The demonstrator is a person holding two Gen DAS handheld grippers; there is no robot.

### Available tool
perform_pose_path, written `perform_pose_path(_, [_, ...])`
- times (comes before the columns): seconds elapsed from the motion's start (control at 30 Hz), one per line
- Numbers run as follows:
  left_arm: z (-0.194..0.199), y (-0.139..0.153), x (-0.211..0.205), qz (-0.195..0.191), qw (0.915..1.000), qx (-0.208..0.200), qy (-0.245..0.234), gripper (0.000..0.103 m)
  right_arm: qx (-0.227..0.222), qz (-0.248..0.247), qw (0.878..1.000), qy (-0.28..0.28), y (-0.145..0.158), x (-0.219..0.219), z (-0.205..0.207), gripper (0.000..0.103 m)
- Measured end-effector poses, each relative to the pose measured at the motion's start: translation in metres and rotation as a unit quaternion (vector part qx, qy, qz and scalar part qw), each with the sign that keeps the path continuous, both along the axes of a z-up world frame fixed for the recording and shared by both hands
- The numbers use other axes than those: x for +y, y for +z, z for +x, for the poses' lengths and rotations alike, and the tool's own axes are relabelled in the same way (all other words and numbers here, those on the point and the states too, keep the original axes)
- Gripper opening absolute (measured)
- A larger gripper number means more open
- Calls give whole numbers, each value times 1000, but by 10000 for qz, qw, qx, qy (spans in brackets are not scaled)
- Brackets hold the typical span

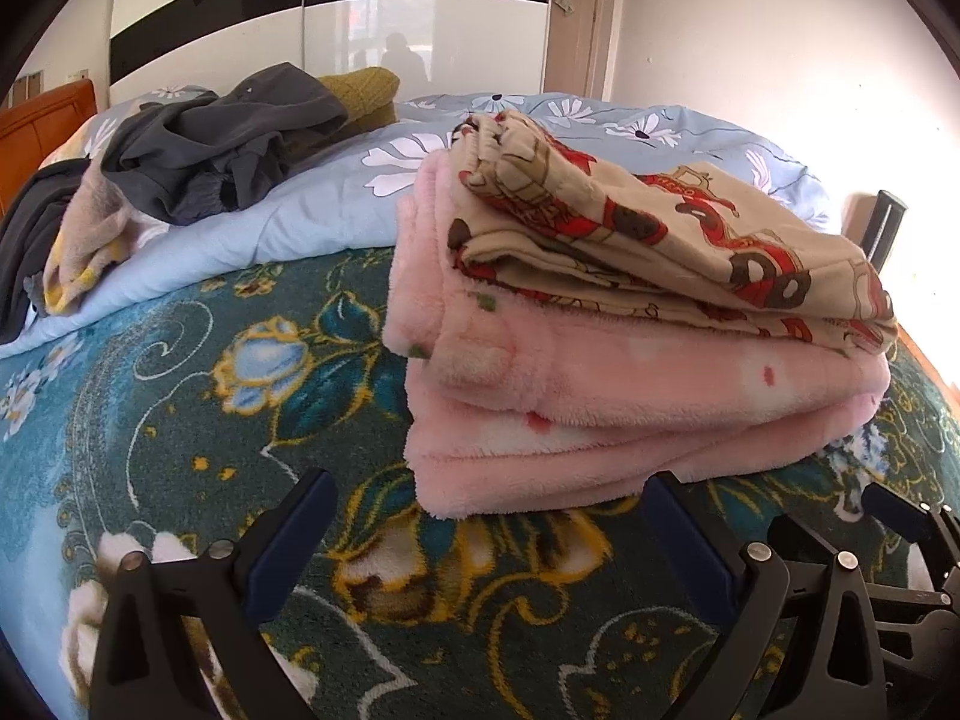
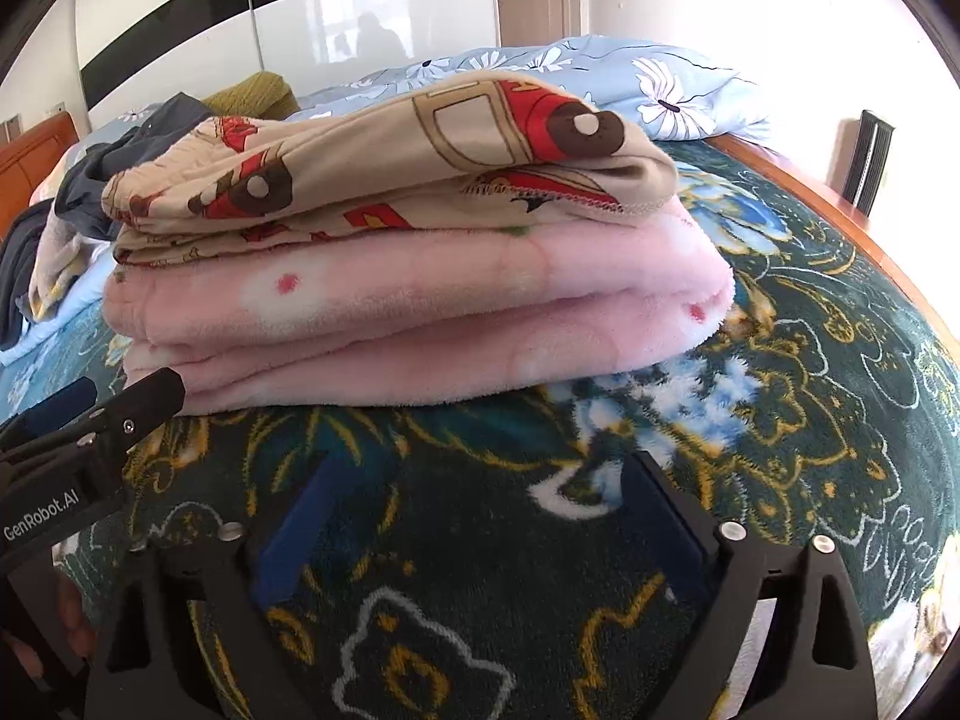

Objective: Fold clothes

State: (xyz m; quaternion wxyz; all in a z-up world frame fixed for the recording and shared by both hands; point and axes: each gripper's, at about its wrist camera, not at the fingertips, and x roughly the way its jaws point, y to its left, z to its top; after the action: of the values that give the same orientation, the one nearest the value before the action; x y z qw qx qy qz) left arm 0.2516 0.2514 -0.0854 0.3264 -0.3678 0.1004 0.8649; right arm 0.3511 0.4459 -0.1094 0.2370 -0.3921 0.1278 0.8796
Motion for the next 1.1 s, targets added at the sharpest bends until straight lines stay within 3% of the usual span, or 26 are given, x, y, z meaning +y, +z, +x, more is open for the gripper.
perform_pose_path(0.13, [3,-2,3,-91,9999,58,-62,103,-37,74,10000,-47,-2,-1,-2,95])
perform_pose_path(0.43, [-6,-21,8,-410,9987,-310,45,103,-217,238,9989,-329,-6,-6,-1,99])
perform_pose_path(1.1, [3,-25,11,-538,9977,-402,80,103,-456,251,9976,-448,-5,-10,-15,103])
